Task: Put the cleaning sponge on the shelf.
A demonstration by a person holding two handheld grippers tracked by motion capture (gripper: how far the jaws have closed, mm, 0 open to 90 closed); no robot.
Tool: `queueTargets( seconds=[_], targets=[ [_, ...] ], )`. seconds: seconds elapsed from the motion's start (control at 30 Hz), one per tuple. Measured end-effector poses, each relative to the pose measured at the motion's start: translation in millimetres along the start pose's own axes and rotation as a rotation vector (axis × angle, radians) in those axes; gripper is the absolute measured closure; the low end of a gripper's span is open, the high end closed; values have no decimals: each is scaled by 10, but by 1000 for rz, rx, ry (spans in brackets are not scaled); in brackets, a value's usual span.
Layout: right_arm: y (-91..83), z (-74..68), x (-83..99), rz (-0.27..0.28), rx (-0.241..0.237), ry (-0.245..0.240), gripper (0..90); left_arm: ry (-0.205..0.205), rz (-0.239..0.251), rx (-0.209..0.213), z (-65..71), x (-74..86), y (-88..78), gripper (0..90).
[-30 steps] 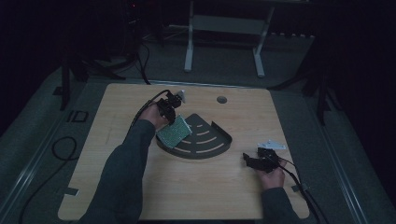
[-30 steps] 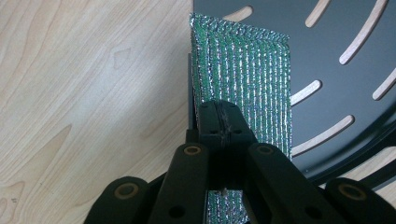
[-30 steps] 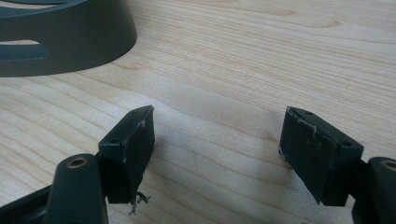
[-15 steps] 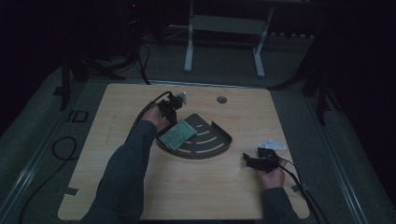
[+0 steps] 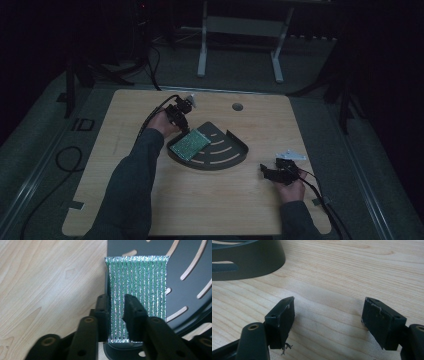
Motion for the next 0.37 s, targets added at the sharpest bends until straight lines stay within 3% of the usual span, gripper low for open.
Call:
queueTargets(
  seconds=[0.2, 0.37],
  targets=[
    [0, -1, 0, 0, 0, 1, 257, -10, 51, 0, -38, 55, -146, 656],
    [0, 0, 0, 0, 0, 0, 258, -18, 108, -36, -77, 134, -310, 593]
  ],
)
Point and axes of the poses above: each handheld gripper's, and its own axes: y roughly forward along the jaws, x roughly out of its underside, z roughly to its right, the point moved 3 cm from there along y, roughly forward along the jaws
